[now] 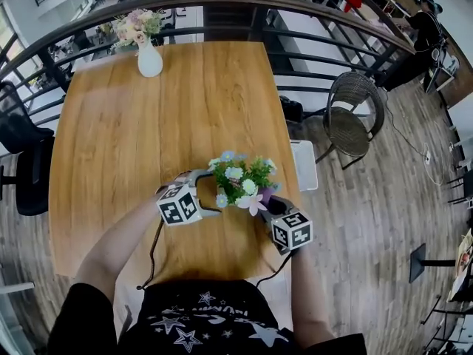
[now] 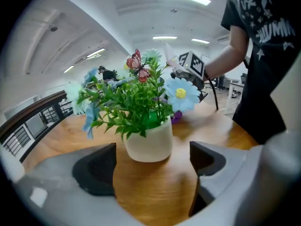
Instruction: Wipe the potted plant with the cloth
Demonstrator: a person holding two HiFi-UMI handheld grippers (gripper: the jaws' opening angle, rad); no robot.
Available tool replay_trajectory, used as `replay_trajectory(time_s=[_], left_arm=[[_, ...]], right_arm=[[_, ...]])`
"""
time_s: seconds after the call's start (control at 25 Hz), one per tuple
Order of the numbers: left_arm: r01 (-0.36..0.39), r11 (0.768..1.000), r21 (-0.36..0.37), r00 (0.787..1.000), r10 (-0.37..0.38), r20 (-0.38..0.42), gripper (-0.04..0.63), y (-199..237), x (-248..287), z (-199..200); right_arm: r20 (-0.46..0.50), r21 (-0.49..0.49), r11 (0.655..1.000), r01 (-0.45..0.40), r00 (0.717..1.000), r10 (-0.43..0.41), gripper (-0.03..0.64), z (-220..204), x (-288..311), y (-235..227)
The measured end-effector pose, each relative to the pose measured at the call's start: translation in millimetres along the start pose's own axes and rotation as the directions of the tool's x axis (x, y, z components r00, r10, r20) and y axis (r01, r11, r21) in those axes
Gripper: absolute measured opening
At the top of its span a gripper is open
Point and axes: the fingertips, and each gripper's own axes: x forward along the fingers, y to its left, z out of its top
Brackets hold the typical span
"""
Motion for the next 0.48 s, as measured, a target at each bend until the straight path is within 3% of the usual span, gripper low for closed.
replay_trajectory(time_s=[0.12, 0.24, 0.44, 0.48], left_arm=[[0.068, 0.996, 0.058, 0.998, -0.068, -0.007, 0.500, 5.5, 6.4, 5.3], [0.083, 0.989, 0.122, 0.996, -0.077, -0.049, 0.500, 16.6, 14.5, 0.3], [0.149, 0.981, 0.125, 0.989, -0.147, -0.032, 0.496, 9.2, 23.7, 0.3], [0.147, 0.981, 0.128, 0.989, -0.145, -0.028, 0.457, 9.3, 24.8, 0.9]], right_arm=[[-0.012, -0.009, 1.000, -0.022, 1.000, 0.022, 0.083, 0.4, 0.3, 1.3], [-0.021, -0.015, 0.999, -0.036, 0.999, 0.036, 0.083, -0.1, 1.4, 0.8], [-0.042, -0.043, 0.998, -0.047, 0.998, 0.045, 0.083, -1.3, 5.3, -0.7], [-0.046, -0.049, 0.997, -0.051, 0.998, 0.049, 0.083, -1.1, 6.2, -0.7]])
